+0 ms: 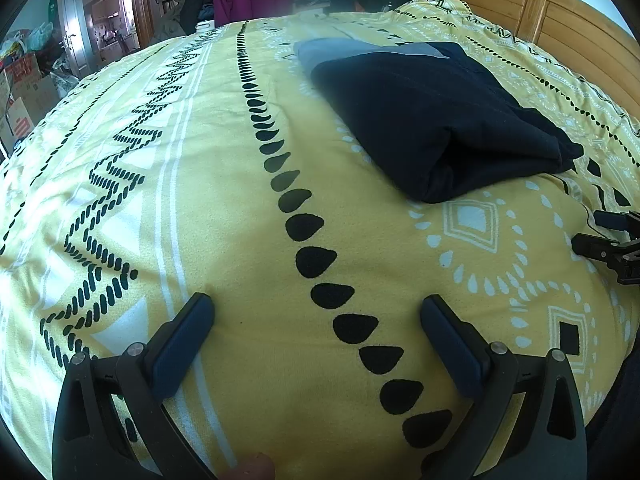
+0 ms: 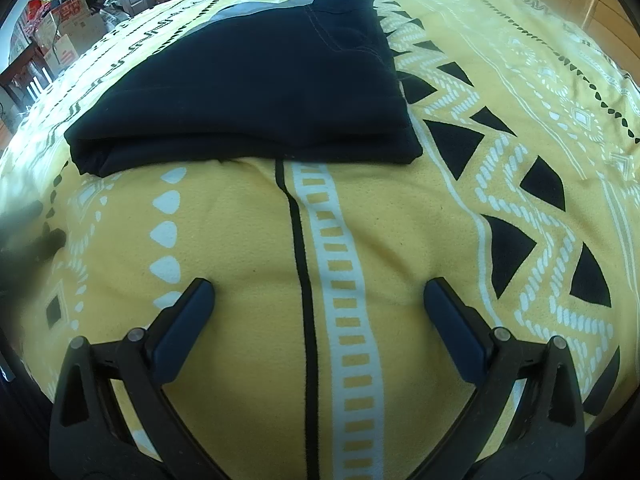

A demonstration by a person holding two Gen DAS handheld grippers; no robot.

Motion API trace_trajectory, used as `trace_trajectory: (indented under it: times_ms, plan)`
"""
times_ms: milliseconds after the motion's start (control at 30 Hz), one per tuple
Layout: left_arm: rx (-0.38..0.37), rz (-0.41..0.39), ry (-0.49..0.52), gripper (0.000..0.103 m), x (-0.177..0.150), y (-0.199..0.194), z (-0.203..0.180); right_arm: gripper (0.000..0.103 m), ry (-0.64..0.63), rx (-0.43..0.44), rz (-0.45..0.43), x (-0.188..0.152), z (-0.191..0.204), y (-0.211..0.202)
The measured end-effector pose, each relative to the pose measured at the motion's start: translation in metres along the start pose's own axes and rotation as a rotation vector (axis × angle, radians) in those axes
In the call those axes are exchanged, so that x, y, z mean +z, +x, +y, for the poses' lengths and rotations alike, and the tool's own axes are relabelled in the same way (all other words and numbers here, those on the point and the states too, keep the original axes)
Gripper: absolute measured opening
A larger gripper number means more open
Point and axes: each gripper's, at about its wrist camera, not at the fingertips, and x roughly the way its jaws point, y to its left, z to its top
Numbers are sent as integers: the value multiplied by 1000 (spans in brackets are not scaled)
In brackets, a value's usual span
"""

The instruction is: Fold small clothes

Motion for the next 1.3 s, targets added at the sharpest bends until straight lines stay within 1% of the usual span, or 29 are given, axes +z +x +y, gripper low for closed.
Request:
trace_trajectory:
  times_ms: [267, 1300]
  plan:
    - [20, 11, 8, 103, 2, 3, -1, 103, -10, 6, -3, -1, -1, 0]
    - [27, 0, 9, 103, 2, 1, -1, 103, 2, -1, 4, 0, -1, 1]
